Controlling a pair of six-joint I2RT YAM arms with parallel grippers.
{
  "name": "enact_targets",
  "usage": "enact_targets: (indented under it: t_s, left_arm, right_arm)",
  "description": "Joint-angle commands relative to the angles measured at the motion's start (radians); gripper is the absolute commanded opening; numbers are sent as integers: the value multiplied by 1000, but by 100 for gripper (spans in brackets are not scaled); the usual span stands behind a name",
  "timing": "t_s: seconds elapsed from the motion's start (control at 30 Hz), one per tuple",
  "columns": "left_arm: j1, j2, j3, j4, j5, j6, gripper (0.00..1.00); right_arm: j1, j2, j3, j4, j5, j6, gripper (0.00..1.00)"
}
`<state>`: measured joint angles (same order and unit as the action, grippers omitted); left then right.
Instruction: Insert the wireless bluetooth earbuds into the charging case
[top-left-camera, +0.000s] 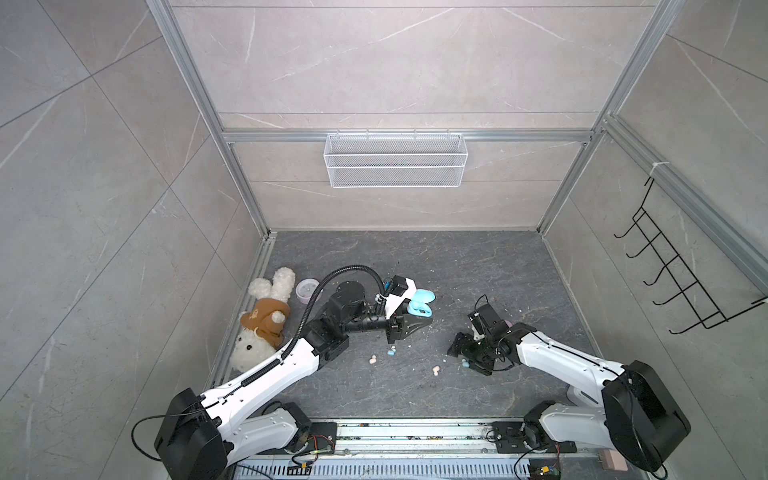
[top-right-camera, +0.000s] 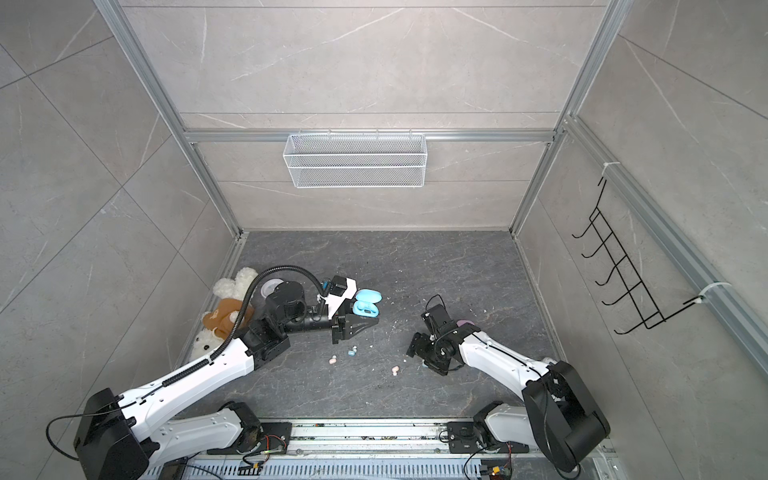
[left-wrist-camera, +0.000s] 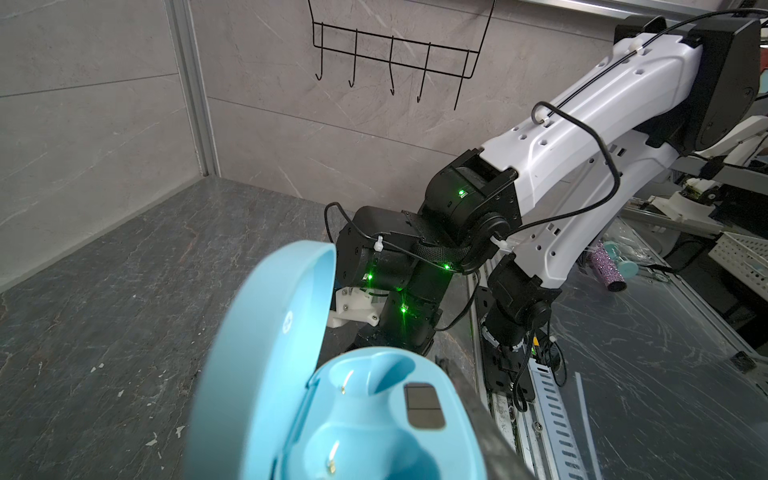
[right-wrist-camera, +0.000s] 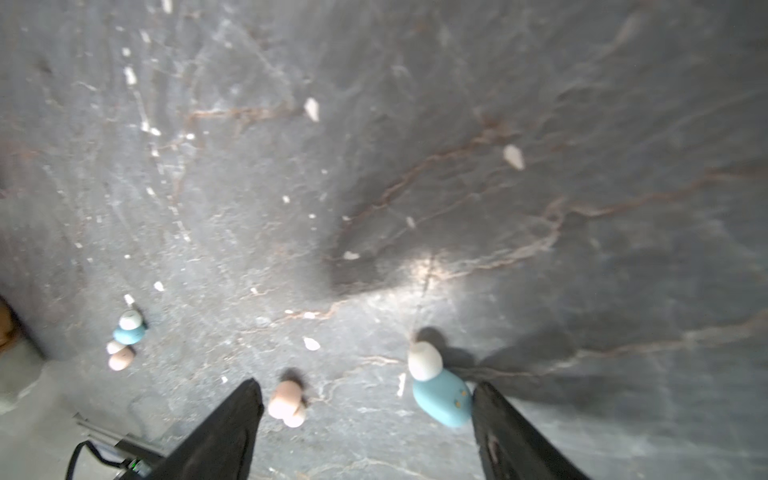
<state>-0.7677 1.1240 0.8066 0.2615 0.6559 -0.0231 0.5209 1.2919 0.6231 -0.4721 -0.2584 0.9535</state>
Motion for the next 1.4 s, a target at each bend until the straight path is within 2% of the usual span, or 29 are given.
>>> enact_targets:
  t_s: [0.0, 0.33, 0.6, 0.83, 1.13, 1.37]
  left_arm:
    - [7, -27, -4, 27, 3, 17, 26]
    - [10, -32, -9, 28, 2, 18, 26]
    - [10, -33, -9, 27, 1, 16, 27]
    - [10, -41, -7, 23, 5, 11, 27]
    - [9, -61, -4, -2, 1, 6, 27]
    - [9, -87, -15, -21, -14, 14, 27]
  right_arm:
    - [-5, 17, 43, 16, -37, -2, 81]
    - [-3, 65, 104, 18, -95, -25, 81]
    - [-3, 62, 101, -63, -50, -31, 79]
    - [16, 53, 18, -12, -70, 50, 76]
    - [105, 82, -29, 137, -24, 263, 76]
    - [109, 79, -15, 126, 45, 286, 76]
